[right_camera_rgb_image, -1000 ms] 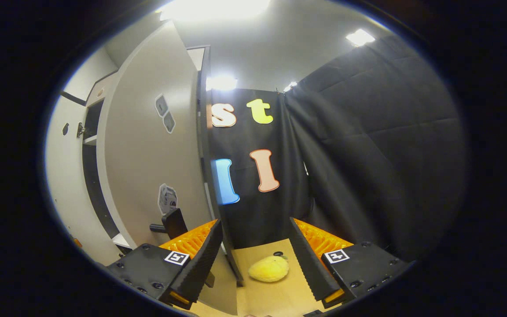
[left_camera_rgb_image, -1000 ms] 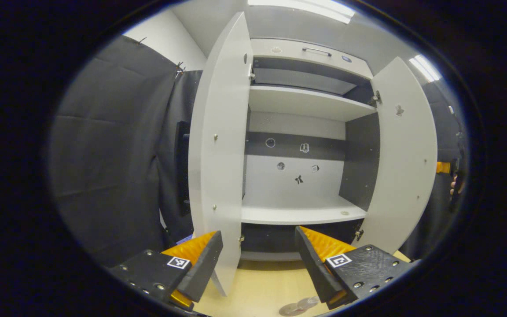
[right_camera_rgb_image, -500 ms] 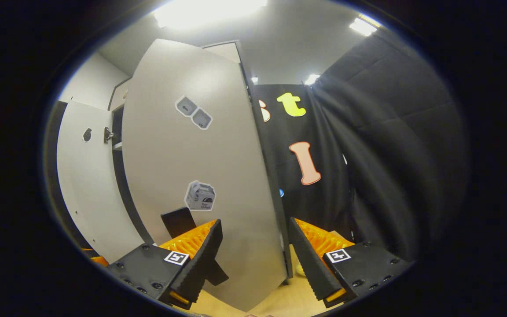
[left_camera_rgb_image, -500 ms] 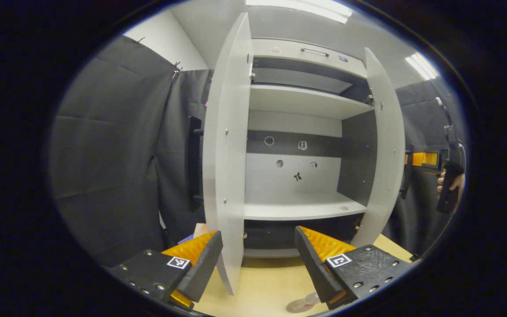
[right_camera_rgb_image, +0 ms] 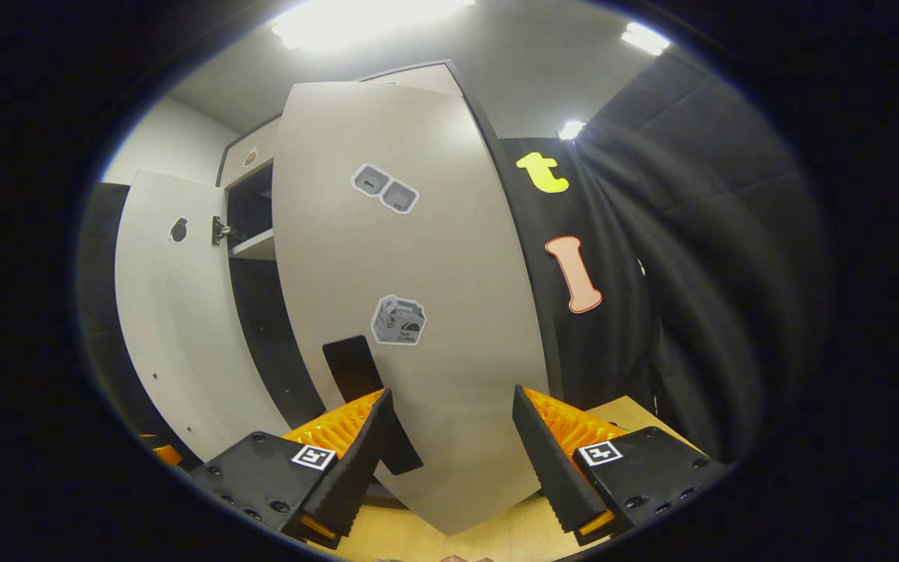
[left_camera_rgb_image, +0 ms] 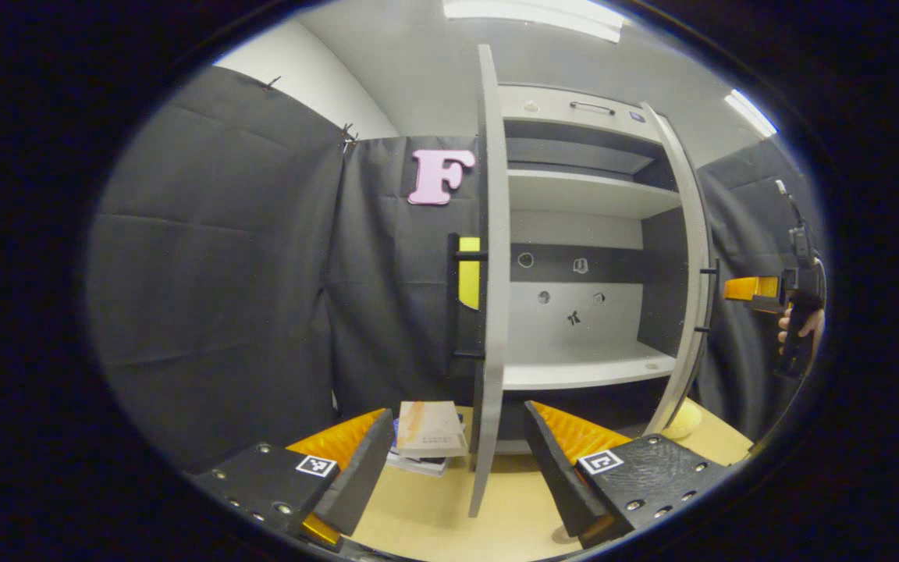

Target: Grasp the bottle in the cabinet with the left hand and place it on the coaster, then close the right door with the right hand and the left door with the left hand.

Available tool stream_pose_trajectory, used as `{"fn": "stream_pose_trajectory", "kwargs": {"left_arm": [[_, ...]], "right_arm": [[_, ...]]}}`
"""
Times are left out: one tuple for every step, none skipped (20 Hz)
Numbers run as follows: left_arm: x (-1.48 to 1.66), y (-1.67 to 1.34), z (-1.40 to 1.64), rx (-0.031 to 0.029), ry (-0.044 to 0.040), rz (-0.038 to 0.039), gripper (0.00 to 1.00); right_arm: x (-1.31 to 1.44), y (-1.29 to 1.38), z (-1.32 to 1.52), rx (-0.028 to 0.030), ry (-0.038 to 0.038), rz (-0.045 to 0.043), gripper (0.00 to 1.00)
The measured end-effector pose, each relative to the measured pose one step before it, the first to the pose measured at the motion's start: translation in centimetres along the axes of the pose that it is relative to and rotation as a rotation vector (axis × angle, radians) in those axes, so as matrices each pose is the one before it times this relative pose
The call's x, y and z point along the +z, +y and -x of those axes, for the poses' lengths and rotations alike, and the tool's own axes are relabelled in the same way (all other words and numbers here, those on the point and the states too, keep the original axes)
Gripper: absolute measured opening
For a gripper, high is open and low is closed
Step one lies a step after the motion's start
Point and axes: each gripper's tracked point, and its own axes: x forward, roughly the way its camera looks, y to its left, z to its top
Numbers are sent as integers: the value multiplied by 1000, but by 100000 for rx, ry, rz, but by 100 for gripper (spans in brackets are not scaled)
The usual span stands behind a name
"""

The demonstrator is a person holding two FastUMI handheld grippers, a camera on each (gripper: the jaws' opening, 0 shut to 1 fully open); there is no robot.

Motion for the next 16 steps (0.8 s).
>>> {"fn": "stream_pose_trajectory", "kwargs": {"left_arm": [[331,1084,11,1290,-908,-423,100],[408,941,-45,1066,-886,-659,100],[296,1057,-205,1519,-950,-1031,100],[572,1524,-283,2904,-1513,-1498,100],[495,1567,-429,2264,-1775,-1327,100],[327,961,-544,436,-1057,-477,100],[166,561,-627,-657,-506,700,100],[27,600,-747,-799,-51,1454,96],[320,868,-628,-143,-603,1741,96],[451,735,-762,-121,-1135,1394,100],[524,582,-568,-659,-1188,700,100],[524,480,-833,-1077,-1019,-432,100],[302,665,-877,-875,-1213,-1085,100],[141,244,-821,-1353,-488,-1030,100],[-59,3,-829,-2062,146,-467,100],[56,-216,-806,-2742,347,402,100]], "right_arm": [[-79,104,369,-705,-325,360,97],[-458,408,622,-911,-122,340,97],[-234,293,240,-719,-10,202,97],[-199,220,388,-662,-43,195,97],[-237,134,382,-739,-35,327,97],[-311,101,471,-880,113,697,97],[-292,-79,559,-1115,166,979,97],[-284,-165,537,-1458,177,852,97],[-377,-131,677,-1296,77,577,97],[-335,-107,613,-1317,318,90,97],[-418,-48,533,-1205,379,-213,97],[-513,-157,573,-1296,734,-389,97],[-606,-298,473,-1575,898,-498,97],[-608,-379,567,-1625,1055,-646,97],[-587,-529,537,-1691,1009,-693,97],[-540,-503,543,-1592,800,-548,97]]}}
